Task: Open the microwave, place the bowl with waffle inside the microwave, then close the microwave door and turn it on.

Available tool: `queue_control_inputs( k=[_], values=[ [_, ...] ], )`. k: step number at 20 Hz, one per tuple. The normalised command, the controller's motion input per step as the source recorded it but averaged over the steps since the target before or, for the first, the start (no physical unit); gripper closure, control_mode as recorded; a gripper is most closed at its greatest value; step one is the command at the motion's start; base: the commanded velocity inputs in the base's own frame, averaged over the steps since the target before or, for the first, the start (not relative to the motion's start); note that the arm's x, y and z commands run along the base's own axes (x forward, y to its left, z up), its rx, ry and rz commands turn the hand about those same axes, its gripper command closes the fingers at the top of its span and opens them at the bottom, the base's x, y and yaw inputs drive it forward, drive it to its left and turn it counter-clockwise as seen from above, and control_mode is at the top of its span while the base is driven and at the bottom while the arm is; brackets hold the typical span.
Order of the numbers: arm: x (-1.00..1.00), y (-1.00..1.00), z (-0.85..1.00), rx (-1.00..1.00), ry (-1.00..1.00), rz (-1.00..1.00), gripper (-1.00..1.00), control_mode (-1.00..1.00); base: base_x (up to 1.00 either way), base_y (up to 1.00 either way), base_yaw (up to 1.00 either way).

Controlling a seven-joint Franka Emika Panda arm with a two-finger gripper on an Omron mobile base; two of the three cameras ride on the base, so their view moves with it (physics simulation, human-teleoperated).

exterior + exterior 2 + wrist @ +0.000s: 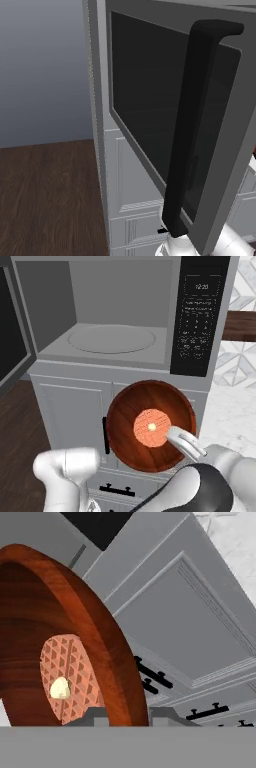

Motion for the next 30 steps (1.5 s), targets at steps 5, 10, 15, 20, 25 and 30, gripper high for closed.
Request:
queue_control_inputs(
  k=[5,10,15,20,25,30],
  values=[
    [0.89,1.00,0.33,-0.20,0.39,-0.05,1.00,-1.00,0.00,0.00,0.00],
    [0.89,0.90,0.51,-0.09,0.56,-0.09,1.00,-1.00,0.00,0.00,0.00],
    [0.40,0.67,0.70,-0.03,0.23,-0.09,1.00,-1.00,0.00,0.00,0.00],
    [0.25,0.31,0.68,0.00,0.05,0.00,1.00,-1.00,0.00,0.00,0.00],
    [-0.17,0.19,0.48,0.05,-0.15,0.01,1.00,-1.00,0.00,0.00,0.00],
    [-0.68,0.20,0.41,0.04,-0.19,0.03,1.00,-1.00,0.00,0.00,0.00]
  ],
)
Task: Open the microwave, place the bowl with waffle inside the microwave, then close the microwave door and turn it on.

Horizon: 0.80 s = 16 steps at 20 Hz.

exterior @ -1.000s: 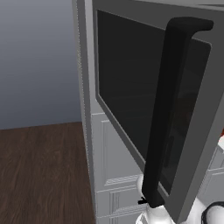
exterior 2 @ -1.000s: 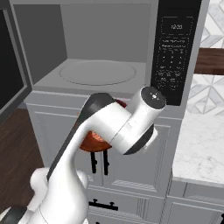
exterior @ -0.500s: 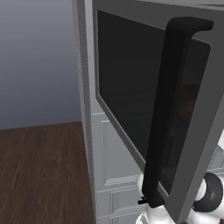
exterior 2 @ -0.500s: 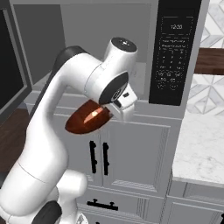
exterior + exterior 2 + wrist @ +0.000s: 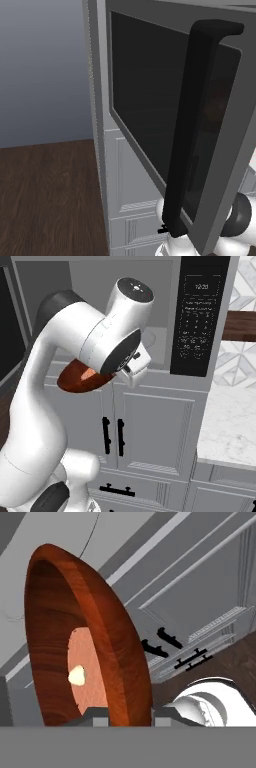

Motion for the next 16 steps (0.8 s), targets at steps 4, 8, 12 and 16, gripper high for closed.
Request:
queue_control_inputs(
  k=[4,8,12,16],
  values=[
    [0.03,0.62,0.11,0.04,-0.01,-0.04,1.00,-1.00,0.00,0.00,0.00],
    [0.52,0.59,0.00,0.07,-0.09,-0.12,1.00,-1.00,0.00,0.00,0.00],
    [0.58,0.25,0.00,0.11,-0.18,-0.13,1.00,-1.00,0.00,0.00,0.00],
    [0.72,0.14,-0.01,0.12,-0.15,-0.16,1.00,-1.00,0.00,0.00,0.00]
  ],
)
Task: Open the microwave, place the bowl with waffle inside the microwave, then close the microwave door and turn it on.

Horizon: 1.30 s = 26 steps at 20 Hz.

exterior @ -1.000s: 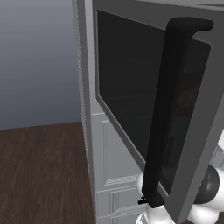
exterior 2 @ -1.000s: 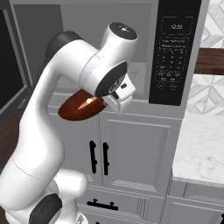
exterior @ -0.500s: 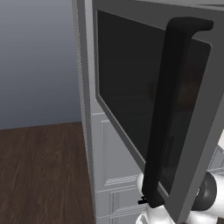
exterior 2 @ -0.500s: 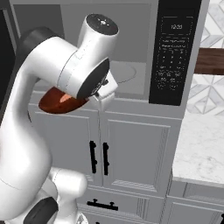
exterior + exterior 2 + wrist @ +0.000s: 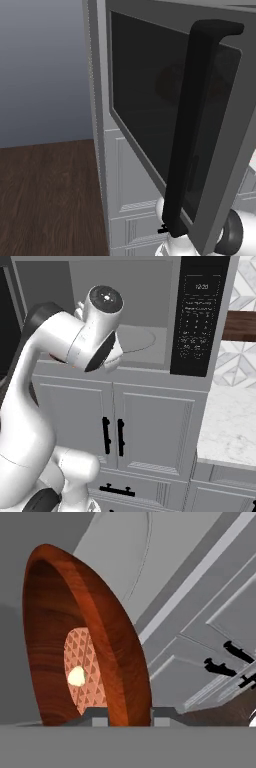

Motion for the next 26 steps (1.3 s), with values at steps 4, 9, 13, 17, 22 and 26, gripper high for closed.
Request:
queue_control_inputs(
  k=[4,9,13,17,22,26],
  values=[
    [0.94,0.10,-0.09,0.14,-0.10,-0.20,1.00,-1.00,0.00,0.00,0.00],
    [1.00,0.04,-0.01,0.14,-0.01,-0.13,1.00,-1.00,0.00,0.00,0.00],
    [1.00,0.03,-0.26,0.07,0.02,0.00,1.00,-1.00,0.00,0.00,0.00],
    [0.94,-0.02,-0.31,0.10,0.08,0.00,1.00,-1.00,0.00,0.00,0.00],
    [0.74,-0.01,-0.35,0.07,0.01,0.00,1.00,-1.00,0.00,0.00,0.00],
    [0.25,0.00,-0.08,0.01,0.05,0.00,-1.00,-1.00,0.00,0.00,0.00]
  ],
)
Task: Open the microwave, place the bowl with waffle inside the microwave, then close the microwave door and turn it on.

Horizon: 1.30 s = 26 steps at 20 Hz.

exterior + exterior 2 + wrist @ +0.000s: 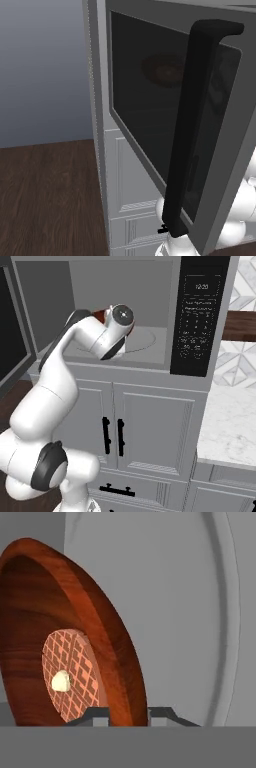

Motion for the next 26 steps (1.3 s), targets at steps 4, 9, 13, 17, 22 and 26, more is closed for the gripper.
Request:
queue_control_inputs(
  k=[4,9,13,17,22,26],
  values=[
    [-0.06,0.00,-0.14,0.00,-0.03,0.00,-1.00,-1.00,0.00,0.00,0.00],
    [-0.58,0.00,-0.03,0.00,-0.35,0.00,-1.00,-1.00,0.00,0.00,0.00],
    [-0.99,-0.12,0.50,-0.03,-0.25,0.00,-1.00,-1.00,0.00,0.00,0.00],
    [-1.00,-0.23,0.50,-0.07,-0.06,0.00,-1.00,-1.00,0.00,0.00,0.00],
    [-1.00,-0.17,0.39,-0.08,0.00,0.00,-1.00,-1.00,0.00,0.00,0.00],
    [-1.00,-0.04,0.16,-0.09,0.04,0.00,1.00,-1.00,0.00,0.00,0.00]
  ],
)
